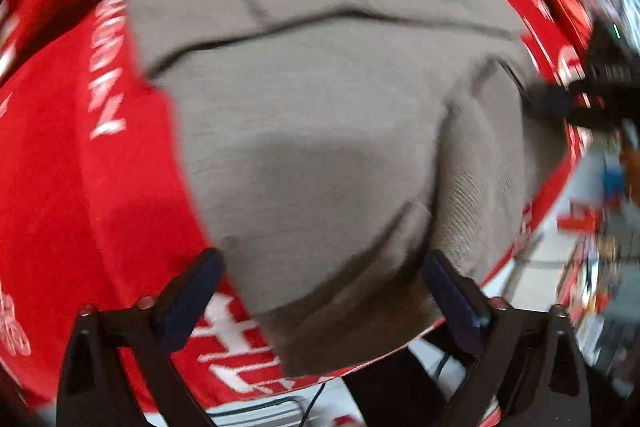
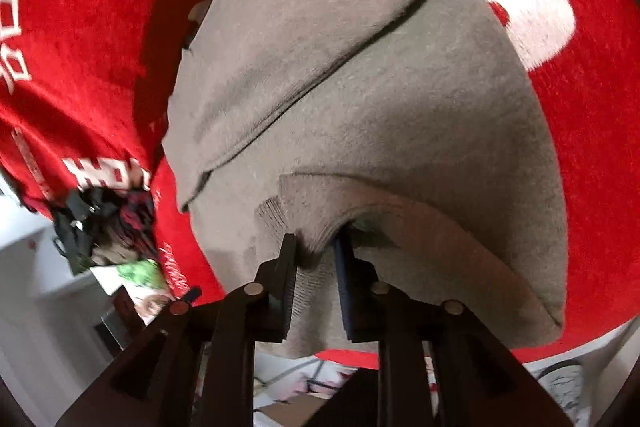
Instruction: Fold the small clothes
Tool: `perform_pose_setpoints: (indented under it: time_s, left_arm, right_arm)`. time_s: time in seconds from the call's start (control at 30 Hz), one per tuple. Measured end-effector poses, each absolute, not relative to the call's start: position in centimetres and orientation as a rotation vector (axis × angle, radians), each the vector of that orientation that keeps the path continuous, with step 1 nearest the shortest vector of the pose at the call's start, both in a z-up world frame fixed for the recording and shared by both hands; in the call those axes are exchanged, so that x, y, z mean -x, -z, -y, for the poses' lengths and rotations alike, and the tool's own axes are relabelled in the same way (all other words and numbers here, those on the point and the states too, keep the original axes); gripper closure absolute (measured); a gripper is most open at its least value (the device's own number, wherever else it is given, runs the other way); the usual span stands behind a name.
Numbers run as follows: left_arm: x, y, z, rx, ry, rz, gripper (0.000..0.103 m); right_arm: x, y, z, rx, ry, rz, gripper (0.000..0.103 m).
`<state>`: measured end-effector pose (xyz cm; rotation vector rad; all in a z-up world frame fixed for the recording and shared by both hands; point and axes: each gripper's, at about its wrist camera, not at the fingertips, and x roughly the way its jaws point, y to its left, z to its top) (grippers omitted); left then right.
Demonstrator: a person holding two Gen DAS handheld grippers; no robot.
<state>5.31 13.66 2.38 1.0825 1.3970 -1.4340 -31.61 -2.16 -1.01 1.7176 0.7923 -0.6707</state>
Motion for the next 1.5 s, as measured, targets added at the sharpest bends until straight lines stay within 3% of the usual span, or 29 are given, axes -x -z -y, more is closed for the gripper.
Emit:
perform_pose_setpoints:
  time_s: [0.17, 0.27, 0.33, 0.43, 0.5, 0.53, 0.57, 0.73, 0.77, 0.8, 0.83, 1.1, 1.23, 1.5]
  left_arm:
    - [-2.2, -1.1, -13.9, -1.172, 1.485, -1.399, 0.015]
    - [-1.2, -1.0, -14.3, -1.179, 1.476, -1.367, 0.027]
    - [-1.0, -1.3, -14.4, -1.171, 1.484, -1.372, 0.068]
    - [-1.4, -1.8, -14.1, -1.13, 1.493, -1.419, 0.09]
    - [-1.6, -2.0, -14.1, -1.106, 1.491, -1.432, 0.09]
    - [-1.9, -2.1, -14.1, -1.09, 1.492, -1.439, 0.09]
    - [-2.1, -2.3, -14.1, -1.075, 1.491, -1.442, 0.09]
    - [-3.1, -3.4, -14.1, -0.997, 1.498, -1.475, 0.093]
    - [-3.3, -3.6, -14.1, -0.984, 1.499, -1.48, 0.101]
    - [-3.6, -3.8, -14.1, -0.976, 1.499, -1.484, 0.102]
    - [-3.8, -4.1, -14.2, -0.961, 1.5, -1.481, 0.102]
    - [-5.3, -5.8, -14.2, -0.94, 1.478, -1.467, 0.102]
    - [-4.0, -4.8, -14.4, -1.08, 1.467, -1.409, 0.102]
    - [-2.5, -3.8, -14.1, -1.081, 1.442, -1.457, 0.101]
  right_arm:
    - [32.8, 2.3, 0.0, -1.735, 0.706, -0.901, 0.081]
    - [33.9, 2.6, -1.9, -1.742, 0.72, -0.938, 0.081]
    - [34.1, 1.4, -2.6, -1.67, 0.745, -0.971, 0.081]
    - [32.5, -1.6, -2.5, -1.398, 0.783, -1.072, 0.081]
    - [30.7, -3.5, -1.9, -1.204, 0.79, -1.126, 0.069]
    - [29.8, -4.0, -1.3, -1.135, 0.793, -1.144, 0.049]
    - [29.2, -4.1, -0.7, -1.086, 0.794, -1.154, 0.041]
    - [26.1, -1.8, 3.2, -0.965, 0.799, -1.26, 0.041]
    - [25.6, -0.6, 3.7, -0.984, 0.775, -1.3, 0.047]
    - [25.3, 0.0, 3.8, -0.995, 0.751, -1.324, 0.064]
    - [25.1, 0.3, 3.6, -0.984, 0.742, -1.349, 0.096]
    - [26.1, -5.6, 0.7, -0.843, 0.857, -1.297, 0.097]
    - [28.1, -5.9, -1.0, -0.889, 0.878, -1.324, 0.097]
    - [32.5, -4.6, -6.0, -0.993, 0.884, -1.375, 0.097]
